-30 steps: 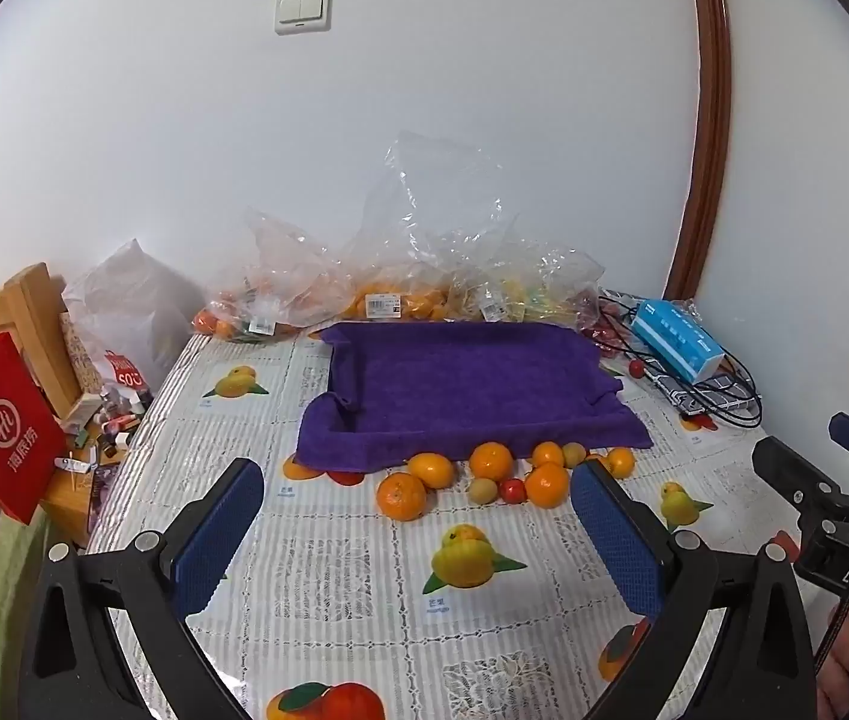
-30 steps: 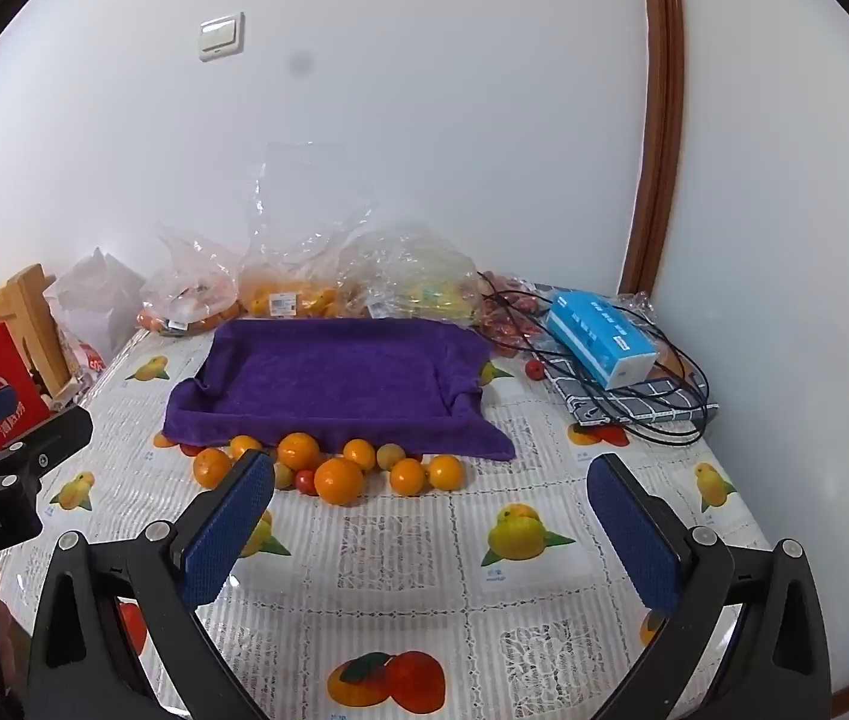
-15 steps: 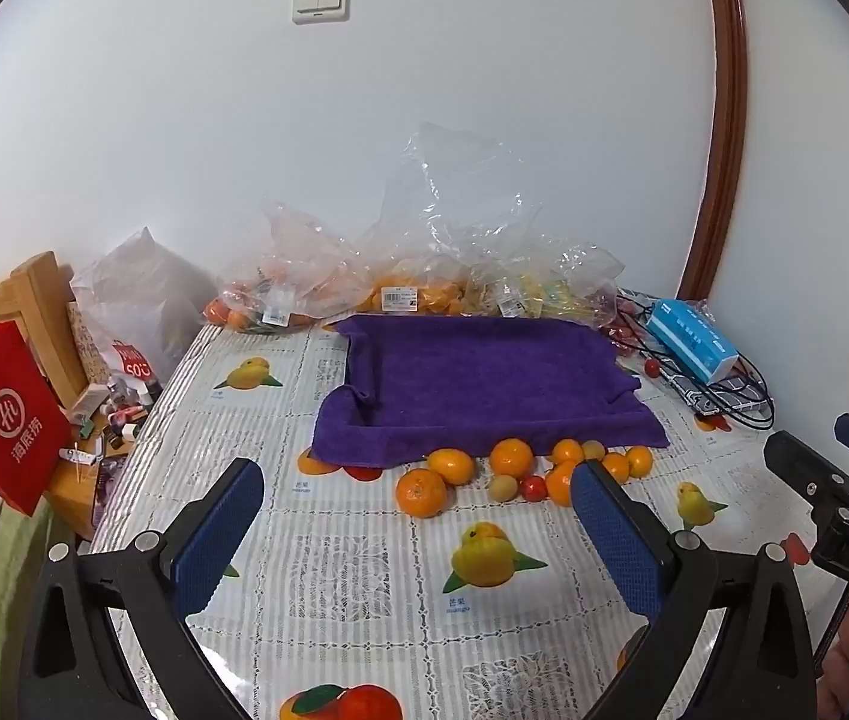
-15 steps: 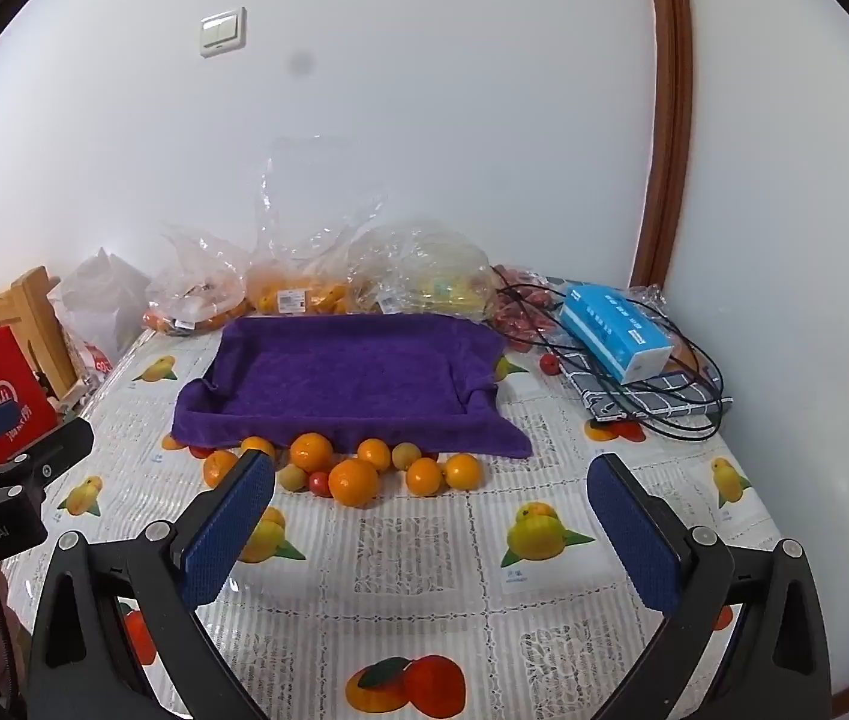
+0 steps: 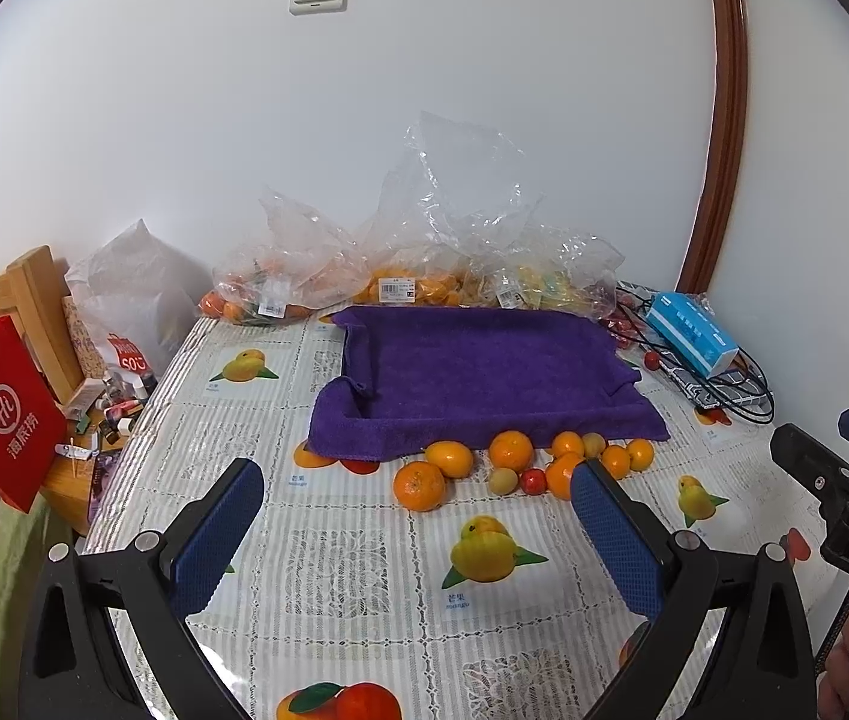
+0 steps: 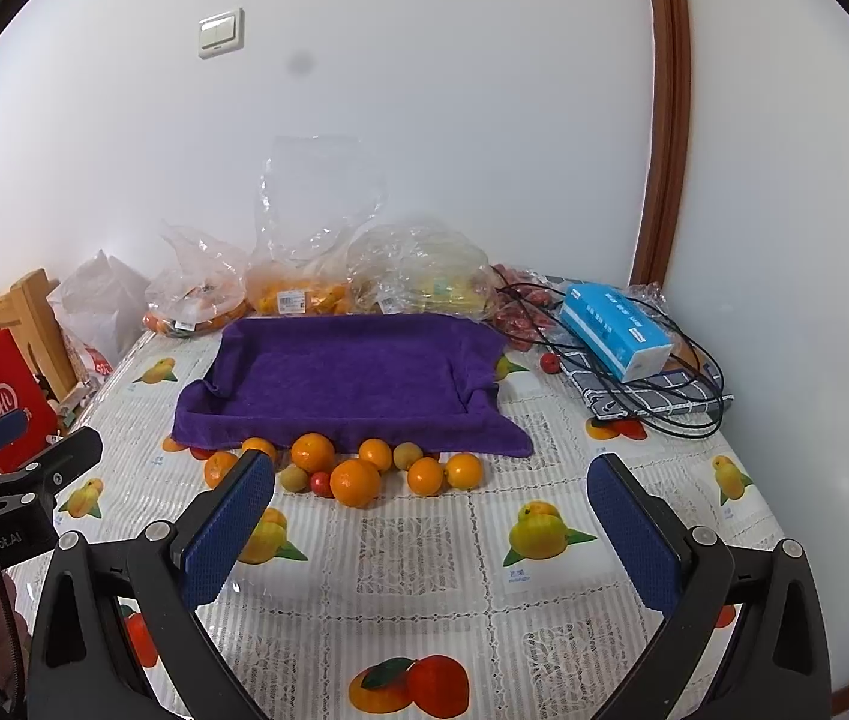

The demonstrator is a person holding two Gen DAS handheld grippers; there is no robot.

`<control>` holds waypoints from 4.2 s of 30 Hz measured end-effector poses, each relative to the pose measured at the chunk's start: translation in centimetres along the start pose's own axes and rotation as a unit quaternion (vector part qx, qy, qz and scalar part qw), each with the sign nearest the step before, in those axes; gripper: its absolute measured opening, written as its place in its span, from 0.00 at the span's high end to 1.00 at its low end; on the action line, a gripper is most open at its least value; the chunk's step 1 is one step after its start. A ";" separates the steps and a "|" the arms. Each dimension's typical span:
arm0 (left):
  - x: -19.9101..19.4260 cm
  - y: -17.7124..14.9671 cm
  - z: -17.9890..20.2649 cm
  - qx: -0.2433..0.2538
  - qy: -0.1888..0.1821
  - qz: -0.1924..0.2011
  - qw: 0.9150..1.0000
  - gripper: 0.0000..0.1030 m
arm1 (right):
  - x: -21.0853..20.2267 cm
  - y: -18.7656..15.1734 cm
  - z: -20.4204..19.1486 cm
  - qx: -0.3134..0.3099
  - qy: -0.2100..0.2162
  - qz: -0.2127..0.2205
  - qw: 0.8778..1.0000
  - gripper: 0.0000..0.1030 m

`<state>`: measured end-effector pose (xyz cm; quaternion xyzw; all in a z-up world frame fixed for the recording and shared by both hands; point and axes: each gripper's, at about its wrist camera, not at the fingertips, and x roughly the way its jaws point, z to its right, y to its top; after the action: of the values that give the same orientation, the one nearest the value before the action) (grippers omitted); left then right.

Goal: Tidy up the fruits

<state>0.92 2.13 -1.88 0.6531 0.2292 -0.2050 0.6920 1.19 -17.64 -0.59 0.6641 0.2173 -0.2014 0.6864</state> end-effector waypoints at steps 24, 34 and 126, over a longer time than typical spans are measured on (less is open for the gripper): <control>-0.1 0.2 0.3 0.003 -0.001 -0.001 1.000 0.00 | -0.1 -0.1 0.0 0.007 0.002 0.002 1.000 0.00; 0.1 0.3 0.5 0.001 -0.001 -0.002 1.000 0.00 | 0.1 -0.3 -0.2 0.006 0.004 -0.001 1.000 0.00; 19.3 -3.5 -3.2 -0.031 -0.064 -0.098 0.993 0.02 | 21.6 -4.7 4.5 0.026 0.023 -0.112 0.993 0.46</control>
<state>14.36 5.36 -16.19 0.5916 0.2531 -0.3059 0.7017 16.52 -22.01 -16.58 0.6578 0.3007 -0.2680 0.6364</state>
